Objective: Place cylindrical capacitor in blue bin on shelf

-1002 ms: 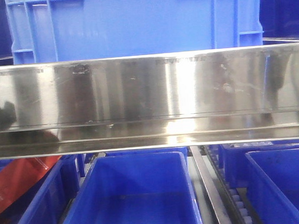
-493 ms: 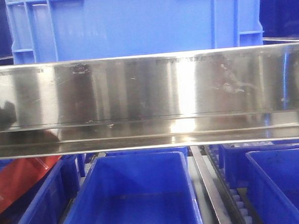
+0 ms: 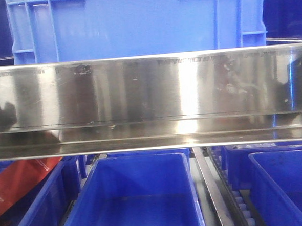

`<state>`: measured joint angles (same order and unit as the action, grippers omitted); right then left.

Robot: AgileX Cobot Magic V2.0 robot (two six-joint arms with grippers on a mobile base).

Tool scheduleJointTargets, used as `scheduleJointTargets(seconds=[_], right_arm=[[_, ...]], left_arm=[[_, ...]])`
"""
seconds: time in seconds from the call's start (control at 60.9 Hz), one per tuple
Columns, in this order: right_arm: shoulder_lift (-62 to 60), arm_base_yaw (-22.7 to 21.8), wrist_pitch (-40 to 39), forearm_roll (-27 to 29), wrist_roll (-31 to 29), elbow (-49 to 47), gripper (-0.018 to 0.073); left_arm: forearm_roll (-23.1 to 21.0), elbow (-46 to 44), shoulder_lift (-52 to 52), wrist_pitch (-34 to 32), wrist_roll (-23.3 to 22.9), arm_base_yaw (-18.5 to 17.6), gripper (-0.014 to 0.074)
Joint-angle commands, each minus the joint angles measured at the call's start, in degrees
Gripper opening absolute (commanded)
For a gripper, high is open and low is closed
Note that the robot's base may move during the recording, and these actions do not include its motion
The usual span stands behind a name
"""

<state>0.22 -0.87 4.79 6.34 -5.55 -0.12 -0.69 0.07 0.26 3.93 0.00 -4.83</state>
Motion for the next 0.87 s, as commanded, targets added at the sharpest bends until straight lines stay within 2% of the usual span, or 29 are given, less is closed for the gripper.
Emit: scheduleJointTargets(seconds=[0.0, 0.854], right_arm=[[-0.22, -0.23, -1.62, -0.49, 0.09, 0.12, -0.0134], [-0.22, -0.23, -1.76, -0.49, 0.09, 0.12, -0.0134]], left_arm=[[-0.28, -0.07, -0.26, -1.12, 0.0, 0.14, -0.0111], [-0.28, -0.07, -0.26, -1.12, 0.0, 0.14, -0.0111]])
